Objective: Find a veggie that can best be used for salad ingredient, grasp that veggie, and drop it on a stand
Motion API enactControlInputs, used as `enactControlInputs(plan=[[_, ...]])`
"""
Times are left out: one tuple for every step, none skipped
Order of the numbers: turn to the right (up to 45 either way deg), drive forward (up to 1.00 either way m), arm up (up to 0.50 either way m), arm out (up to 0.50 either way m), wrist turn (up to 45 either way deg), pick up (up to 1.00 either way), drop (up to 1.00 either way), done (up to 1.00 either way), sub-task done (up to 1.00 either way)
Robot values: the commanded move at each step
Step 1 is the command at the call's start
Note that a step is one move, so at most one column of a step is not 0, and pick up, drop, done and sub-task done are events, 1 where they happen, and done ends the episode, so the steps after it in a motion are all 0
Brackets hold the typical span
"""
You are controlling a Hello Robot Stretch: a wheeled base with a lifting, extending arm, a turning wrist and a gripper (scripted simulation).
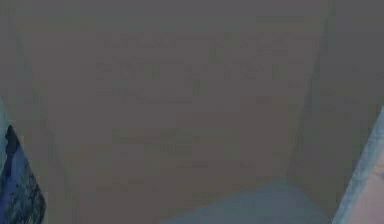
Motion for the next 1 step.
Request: enactControlInputs(plan=[[45.0,0.0,0.0,0.0,0.0,0.0,0.0,0.0,0.0]])
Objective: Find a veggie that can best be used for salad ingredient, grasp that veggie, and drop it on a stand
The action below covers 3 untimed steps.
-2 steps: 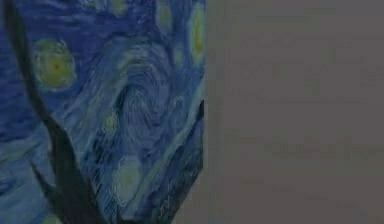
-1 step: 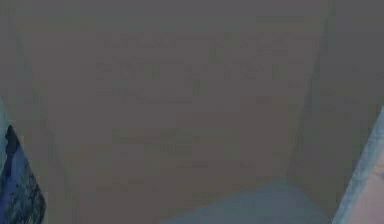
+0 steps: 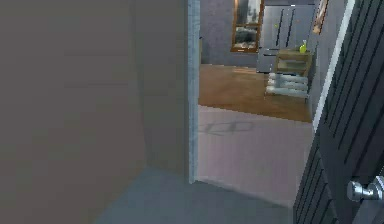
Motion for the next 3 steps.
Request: enactControlInputs(plan=[[9.0,0.0,0.0,0.0,0.0,0.0,0.0,0.0,0.0],[0.0,0.4,0.0,0.0,0.0,0.0,0.0,0.0,0.0],[3.0,0.0,0.0,0.0,0.0,0.0,0.0,0.0,0.0]])
